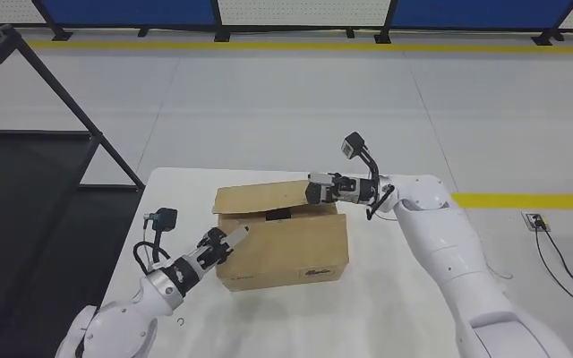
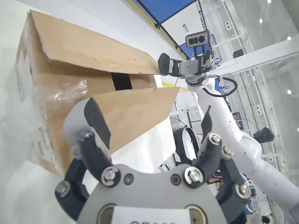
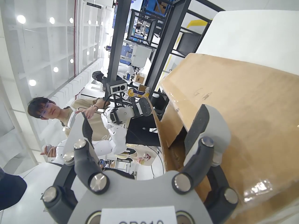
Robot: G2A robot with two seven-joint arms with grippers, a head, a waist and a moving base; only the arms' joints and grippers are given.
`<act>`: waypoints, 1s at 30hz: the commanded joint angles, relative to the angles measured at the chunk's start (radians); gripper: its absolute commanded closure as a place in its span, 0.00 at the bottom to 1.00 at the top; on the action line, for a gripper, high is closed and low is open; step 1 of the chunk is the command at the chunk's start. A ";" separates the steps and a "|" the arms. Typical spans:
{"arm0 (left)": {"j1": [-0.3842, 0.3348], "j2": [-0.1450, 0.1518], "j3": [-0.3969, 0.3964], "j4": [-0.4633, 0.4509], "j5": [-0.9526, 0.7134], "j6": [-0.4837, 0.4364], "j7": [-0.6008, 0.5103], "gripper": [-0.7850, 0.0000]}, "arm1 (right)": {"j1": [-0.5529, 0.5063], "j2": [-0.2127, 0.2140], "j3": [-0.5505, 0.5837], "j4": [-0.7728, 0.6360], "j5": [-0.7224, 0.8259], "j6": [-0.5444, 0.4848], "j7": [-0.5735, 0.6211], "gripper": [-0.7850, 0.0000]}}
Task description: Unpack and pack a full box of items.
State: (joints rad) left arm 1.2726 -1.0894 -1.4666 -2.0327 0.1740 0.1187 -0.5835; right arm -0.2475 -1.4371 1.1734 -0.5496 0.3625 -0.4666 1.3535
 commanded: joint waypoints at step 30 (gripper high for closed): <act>0.138 -0.008 -0.164 -0.013 0.061 0.020 0.285 0.00 | 0.050 -0.015 -0.058 0.105 0.064 0.136 0.136 0.00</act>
State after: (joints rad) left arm 1.3697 -1.1010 -1.6028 -2.0475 0.1933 0.1626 -0.2910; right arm -0.1966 -1.4518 1.1180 -0.4430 0.4278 -0.3305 1.4896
